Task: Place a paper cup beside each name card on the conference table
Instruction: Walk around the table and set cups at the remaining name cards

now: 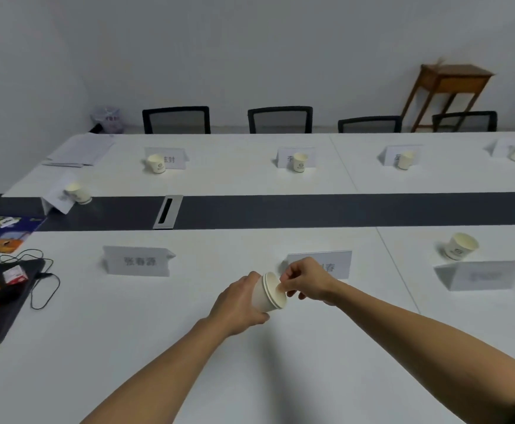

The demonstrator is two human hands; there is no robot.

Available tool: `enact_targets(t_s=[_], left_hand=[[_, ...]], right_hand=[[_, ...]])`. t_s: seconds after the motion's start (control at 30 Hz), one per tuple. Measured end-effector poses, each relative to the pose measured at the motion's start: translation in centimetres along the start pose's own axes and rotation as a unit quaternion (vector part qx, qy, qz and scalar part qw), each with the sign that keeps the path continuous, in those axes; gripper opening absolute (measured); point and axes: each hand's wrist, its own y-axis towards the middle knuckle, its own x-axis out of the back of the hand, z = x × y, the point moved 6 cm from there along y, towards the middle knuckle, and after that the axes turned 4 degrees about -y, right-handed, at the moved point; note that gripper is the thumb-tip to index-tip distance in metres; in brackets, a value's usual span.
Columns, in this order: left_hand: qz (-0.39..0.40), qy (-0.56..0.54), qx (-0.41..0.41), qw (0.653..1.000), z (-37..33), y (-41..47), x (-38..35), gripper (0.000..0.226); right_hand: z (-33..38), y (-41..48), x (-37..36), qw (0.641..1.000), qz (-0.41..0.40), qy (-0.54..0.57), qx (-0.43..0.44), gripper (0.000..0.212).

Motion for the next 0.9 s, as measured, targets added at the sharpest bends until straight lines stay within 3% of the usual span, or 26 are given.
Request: enact_targets(t_s=[0.2, 0.4, 0.63, 0.9], left_hand=[[0.026, -0.012, -0.018, 0.999, -1.6, 2.8, -2.2, 0.064], [0.048, 0.001, -0.009, 0.999, -1.5, 5.4, -3.0, 0.065], [0.056, 0.000, 0.016, 0.998, 0.3, 7.0, -3.3, 0.062], [0.065, -0.018, 0.066, 0.996, 3.3, 8.5, -4.4, 0.073]], right_hand=[[-2.9, 0.9, 2.3, 0.999, -0.015, 0.007, -0.033, 0.019], [-4.6, 3.4, 3.0, 0.999, 0.011, 0.030, -0.033, 0.006], [-5.7, 5.3, 4.0, 0.998, 0.007, 0.040, -0.049, 0.008], [-6.5, 10.6, 13.9, 0.977, -0.164, 0.094, -0.096, 0.008]])
